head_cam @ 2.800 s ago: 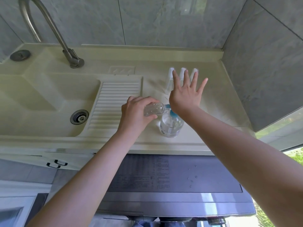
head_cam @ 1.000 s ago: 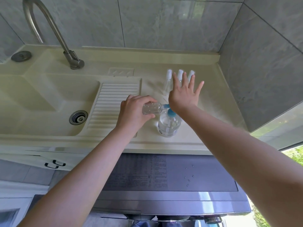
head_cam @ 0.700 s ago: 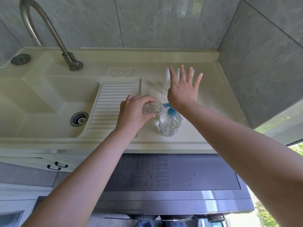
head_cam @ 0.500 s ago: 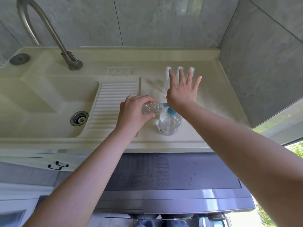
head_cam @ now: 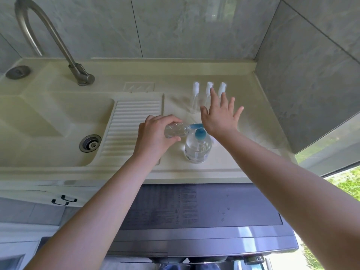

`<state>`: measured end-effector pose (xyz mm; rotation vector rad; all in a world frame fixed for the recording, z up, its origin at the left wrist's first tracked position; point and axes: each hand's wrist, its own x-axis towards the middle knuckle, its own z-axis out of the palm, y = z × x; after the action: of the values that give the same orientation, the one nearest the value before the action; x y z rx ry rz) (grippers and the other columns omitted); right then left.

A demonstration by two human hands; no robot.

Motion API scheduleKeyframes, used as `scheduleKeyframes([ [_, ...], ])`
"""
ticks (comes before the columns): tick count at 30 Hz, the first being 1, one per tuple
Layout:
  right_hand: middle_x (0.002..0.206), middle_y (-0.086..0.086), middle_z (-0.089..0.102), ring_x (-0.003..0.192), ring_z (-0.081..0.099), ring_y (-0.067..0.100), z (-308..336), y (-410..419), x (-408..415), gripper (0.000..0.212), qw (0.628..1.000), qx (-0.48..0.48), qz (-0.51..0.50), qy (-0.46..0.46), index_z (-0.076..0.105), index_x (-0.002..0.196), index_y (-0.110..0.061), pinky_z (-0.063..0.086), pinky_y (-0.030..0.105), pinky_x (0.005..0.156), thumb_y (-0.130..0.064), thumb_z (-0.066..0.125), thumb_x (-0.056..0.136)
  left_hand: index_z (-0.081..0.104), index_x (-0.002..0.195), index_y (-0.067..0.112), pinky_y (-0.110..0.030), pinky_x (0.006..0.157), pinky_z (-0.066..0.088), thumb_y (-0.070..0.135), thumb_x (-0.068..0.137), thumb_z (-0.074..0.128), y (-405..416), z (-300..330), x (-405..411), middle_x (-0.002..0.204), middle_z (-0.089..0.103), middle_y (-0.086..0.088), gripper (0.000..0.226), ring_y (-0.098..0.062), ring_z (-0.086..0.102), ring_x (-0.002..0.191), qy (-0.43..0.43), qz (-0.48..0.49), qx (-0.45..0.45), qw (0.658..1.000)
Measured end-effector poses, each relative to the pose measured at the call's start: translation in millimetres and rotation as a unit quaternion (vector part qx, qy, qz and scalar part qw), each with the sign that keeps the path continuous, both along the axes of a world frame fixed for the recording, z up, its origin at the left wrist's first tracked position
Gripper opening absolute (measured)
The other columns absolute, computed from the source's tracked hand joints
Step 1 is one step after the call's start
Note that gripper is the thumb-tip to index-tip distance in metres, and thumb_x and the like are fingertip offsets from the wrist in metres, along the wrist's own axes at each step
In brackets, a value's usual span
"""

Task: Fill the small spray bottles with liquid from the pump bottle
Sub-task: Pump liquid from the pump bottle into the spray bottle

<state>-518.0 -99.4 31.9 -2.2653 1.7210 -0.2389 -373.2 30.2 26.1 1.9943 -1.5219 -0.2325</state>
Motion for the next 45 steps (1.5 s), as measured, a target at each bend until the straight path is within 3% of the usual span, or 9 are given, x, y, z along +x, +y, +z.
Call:
scheduleKeyframes([
  [6,0.167,0.01,-0.008,0.152,-0.013,0.037,-9,9,2,0.057,0.998,0.049,0.017,0.047,-0.001,0.159,-0.035,-0.011,0.062,0.117,-0.044,0.014,0.104,0.067,0.11,0.04,-0.043,0.091,0.045,0.029,0.067,0.087,-4,-1,-3,0.096,0.063,0.022,0.048,-0.018,0.053,0.097,0.01,-0.004,-0.002,1.0],
  [11,0.165,0.012,-0.014,0.151,-0.017,0.037,2,0,-3,0.062,0.996,0.029,0.026,0.076,-0.006,0.158,-0.033,-0.013,0.063,0.115,-0.054,0.014,0.103,0.067,0.11,0.042,-0.035,0.086,0.04,0.03,0.069,0.086,-3,0,-3,0.098,0.062,0.022,0.047,-0.015,0.05,0.096,-0.002,0.001,-0.006,1.0],
  [15,0.166,0.012,-0.013,0.151,-0.015,0.037,-8,9,0,0.058,0.994,0.077,0.025,0.067,-0.004,0.158,-0.034,-0.013,0.063,0.117,-0.043,0.013,0.104,0.067,0.111,0.04,-0.037,0.087,0.042,0.029,0.07,0.086,-2,0,-3,0.1,0.065,0.019,0.047,-0.014,0.048,0.095,0.003,0.001,0.002,1.0],
  [22,0.165,0.011,-0.016,0.151,-0.016,0.037,1,7,-3,0.063,0.996,0.041,0.033,0.076,-0.008,0.158,-0.034,-0.012,0.063,0.117,-0.035,0.021,0.103,0.067,0.112,0.042,-0.035,0.086,0.041,0.031,0.07,0.085,-1,2,-3,0.096,0.061,0.022,0.048,-0.013,0.048,0.095,-0.001,0.004,0.004,1.0],
  [28,0.166,0.012,-0.013,0.151,-0.014,0.037,-2,11,-1,0.061,0.995,0.078,0.023,0.062,-0.005,0.158,-0.033,-0.011,0.063,0.117,-0.034,0.019,0.103,0.068,0.11,0.041,-0.039,0.087,0.045,0.03,0.068,0.087,0,3,-3,0.094,0.061,0.022,0.048,-0.015,0.051,0.095,0.0,0.001,0.002,1.0],
  [39,0.166,0.012,-0.014,0.151,-0.013,0.037,-6,15,-1,0.063,0.995,0.056,0.035,0.074,-0.011,0.158,-0.031,-0.011,0.063,0.117,-0.035,0.019,0.103,0.067,0.112,0.041,-0.035,0.086,0.042,0.031,0.069,0.085,3,2,-2,0.096,0.062,0.021,0.047,-0.015,0.051,0.097,0.001,0.009,0.01,1.0],
  [45,0.165,0.011,-0.017,0.151,-0.015,0.039,2,15,-4,0.07,0.994,-0.036,0.046,0.087,-0.021,0.155,-0.028,-0.011,0.064,0.116,-0.053,0.019,0.104,0.067,0.111,0.04,-0.041,0.089,0.045,0.03,0.069,0.087,3,4,-4,0.099,0.066,0.017,0.047,-0.018,0.053,0.099,0.012,0.011,0.01,1.0],
])
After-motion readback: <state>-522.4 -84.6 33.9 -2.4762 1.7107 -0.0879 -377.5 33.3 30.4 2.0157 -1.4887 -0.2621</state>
